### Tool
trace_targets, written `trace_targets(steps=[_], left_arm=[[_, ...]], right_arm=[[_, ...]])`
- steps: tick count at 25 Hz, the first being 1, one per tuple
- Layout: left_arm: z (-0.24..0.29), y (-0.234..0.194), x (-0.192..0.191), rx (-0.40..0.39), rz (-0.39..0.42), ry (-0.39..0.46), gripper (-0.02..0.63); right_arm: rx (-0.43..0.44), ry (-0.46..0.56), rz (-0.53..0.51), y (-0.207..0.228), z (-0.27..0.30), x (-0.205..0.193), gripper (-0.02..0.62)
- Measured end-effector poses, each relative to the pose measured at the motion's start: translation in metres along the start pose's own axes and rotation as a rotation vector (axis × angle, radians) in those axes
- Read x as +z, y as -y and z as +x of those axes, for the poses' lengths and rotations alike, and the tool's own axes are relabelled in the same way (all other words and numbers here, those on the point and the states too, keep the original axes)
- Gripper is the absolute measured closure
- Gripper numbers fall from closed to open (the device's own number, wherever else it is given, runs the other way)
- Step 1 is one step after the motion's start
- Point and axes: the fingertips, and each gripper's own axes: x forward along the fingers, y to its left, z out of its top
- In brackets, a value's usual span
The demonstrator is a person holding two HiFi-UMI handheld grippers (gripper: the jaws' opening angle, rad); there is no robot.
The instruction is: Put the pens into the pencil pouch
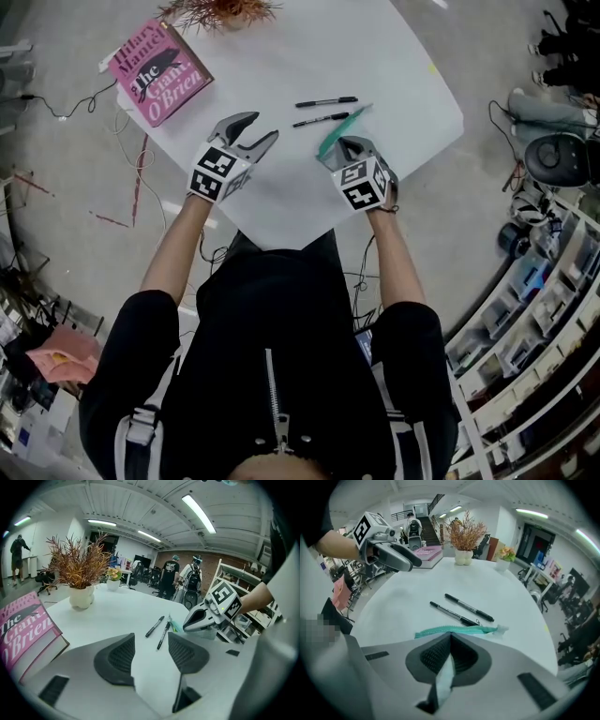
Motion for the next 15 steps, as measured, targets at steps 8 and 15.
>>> trace_targets(steps=[8,15], left_arm=[[0.011,0.009,0.006,-0.023,0.018,-0.004,0.363],[0.036,0.017,-0.006,-0.077,0.123,-0.080,0.370]], right_arm=[[-0.021,0.059,0.014,0.006,-0.018,0.007,0.588],[-0.034,0.147,0.025,0.010,-0.036,0.015,0.588]])
